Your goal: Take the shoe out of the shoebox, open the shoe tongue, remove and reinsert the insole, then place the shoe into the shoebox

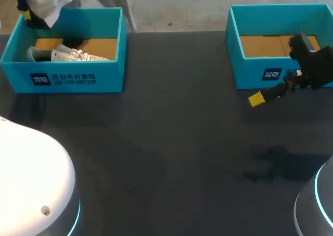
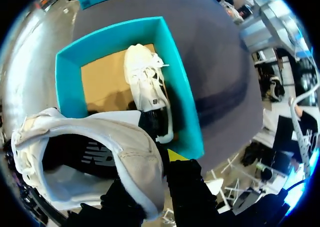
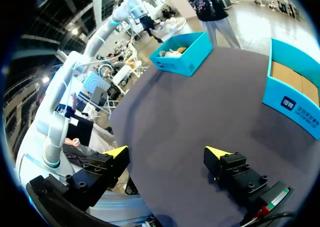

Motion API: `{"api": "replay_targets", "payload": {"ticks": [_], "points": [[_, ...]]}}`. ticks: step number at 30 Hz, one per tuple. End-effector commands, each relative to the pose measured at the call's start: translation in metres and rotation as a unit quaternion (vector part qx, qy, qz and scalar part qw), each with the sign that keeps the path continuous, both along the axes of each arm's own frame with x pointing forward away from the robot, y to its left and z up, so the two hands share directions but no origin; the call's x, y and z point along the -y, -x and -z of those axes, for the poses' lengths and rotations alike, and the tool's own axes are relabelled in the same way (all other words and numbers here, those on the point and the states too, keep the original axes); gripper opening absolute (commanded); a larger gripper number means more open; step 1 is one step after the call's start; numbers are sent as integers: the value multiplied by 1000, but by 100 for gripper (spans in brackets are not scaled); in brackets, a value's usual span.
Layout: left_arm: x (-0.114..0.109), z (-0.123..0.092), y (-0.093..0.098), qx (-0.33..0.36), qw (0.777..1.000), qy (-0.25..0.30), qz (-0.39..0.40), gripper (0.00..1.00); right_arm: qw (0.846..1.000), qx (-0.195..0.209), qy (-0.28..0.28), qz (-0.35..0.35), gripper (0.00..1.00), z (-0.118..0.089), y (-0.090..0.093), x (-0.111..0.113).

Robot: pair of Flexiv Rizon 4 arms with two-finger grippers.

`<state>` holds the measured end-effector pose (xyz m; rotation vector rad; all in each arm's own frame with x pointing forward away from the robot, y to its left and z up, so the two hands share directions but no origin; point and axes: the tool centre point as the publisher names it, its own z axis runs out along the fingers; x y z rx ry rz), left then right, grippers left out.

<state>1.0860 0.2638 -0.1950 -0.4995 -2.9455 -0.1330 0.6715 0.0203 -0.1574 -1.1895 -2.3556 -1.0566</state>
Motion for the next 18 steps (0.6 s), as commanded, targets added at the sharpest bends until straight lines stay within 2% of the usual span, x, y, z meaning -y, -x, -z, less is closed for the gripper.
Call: {"api": "replay_targets", "payload": {"ticks": [1,2,3,4,5,6,7,9,12,18], "points": [[-14,-11,5,26,978,6,205,0,1000,-1,1,0,100,0,0,-1],[-16,-11,4,30,964,-4,263,0,1000,-1,1,0,100,0,0,-1],[-20,-12,4,24,957,14,290,0,1000,-1,1,0,100,0,0,-1],[-23,-11,0,23,952,-4,304,0,1000,-1,1,0,100,0,0,-1],[-24,-10,1,28,931,-8,364,0,1000,-1,1,0,100,0,0,-1],[-27,-10,0,24,922,0,386,0,1000,-1,1,0,100,0,0,-1],[-28,-9,-3,24,915,-18,402,0,1000,-1,1,0,100,0,0,-1],[-30,-7,-3,26,887,-23,460,0,1000,-1,1,0,100,0,0,-1],[-32,-5,-7,35,857,-33,514,0,1000,-1,1,0,100,0,0,-1],[-38,0,-18,71,789,-89,604,0,1000,-1,1,0,100,0,0,-1]]}}
